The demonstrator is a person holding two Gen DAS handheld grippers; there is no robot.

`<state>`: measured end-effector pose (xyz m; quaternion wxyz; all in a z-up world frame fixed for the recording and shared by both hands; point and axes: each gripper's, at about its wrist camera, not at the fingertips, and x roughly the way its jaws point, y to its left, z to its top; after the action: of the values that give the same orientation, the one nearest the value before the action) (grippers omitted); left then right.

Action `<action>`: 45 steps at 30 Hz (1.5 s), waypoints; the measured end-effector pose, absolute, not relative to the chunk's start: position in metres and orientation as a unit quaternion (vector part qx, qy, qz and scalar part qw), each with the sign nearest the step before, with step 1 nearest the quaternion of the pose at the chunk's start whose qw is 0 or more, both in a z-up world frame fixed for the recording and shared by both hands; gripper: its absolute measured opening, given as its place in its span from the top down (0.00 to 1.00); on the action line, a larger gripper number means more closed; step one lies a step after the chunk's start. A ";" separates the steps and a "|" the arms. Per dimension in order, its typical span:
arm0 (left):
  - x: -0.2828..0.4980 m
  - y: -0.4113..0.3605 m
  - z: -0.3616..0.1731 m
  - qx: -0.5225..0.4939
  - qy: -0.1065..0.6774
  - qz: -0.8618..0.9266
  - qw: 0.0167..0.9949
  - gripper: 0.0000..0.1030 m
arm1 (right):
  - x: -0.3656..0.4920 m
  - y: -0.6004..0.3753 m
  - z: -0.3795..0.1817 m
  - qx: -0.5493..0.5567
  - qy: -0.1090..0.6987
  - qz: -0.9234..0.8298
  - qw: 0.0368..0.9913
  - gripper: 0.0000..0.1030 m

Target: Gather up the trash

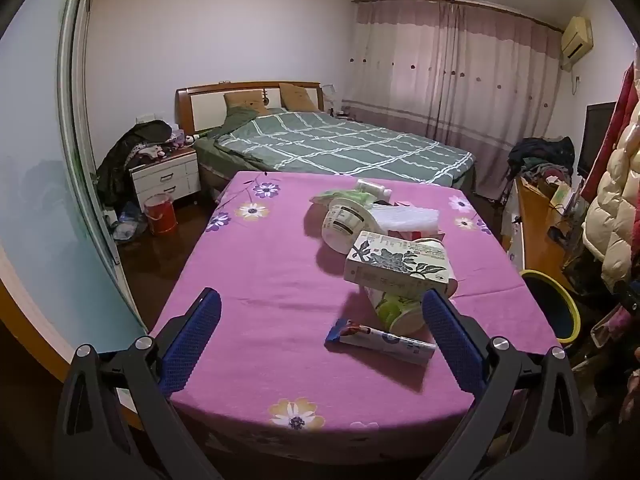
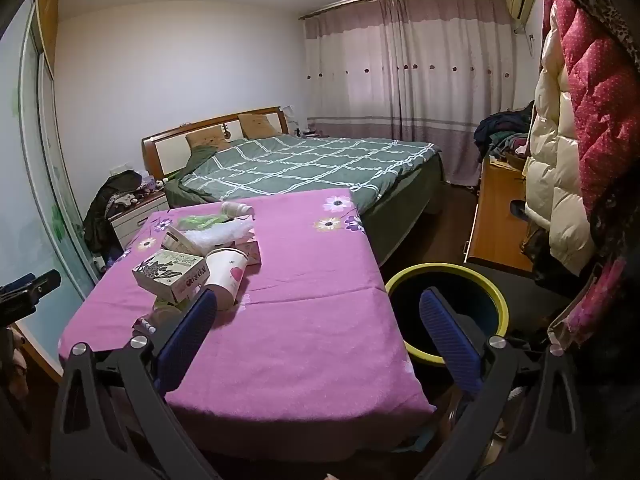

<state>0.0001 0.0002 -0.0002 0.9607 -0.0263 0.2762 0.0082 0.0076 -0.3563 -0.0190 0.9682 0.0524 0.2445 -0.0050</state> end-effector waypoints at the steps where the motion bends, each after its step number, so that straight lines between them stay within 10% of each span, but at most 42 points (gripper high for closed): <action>1: 0.000 0.000 0.000 -0.025 0.276 0.009 0.961 0.04 | 0.007 -0.357 -0.019 0.055 0.241 -0.005 0.969 0.06; 45: -0.002 -0.003 -0.002 -0.030 0.286 -0.001 0.958 0.04 | 0.012 -0.360 -0.023 0.067 0.242 -0.001 0.968 0.06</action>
<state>-0.0022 -0.0029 -0.0017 0.9578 -0.0298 0.2858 -0.0014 0.0121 -0.3603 -0.0234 0.9680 0.0669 0.2420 -0.0008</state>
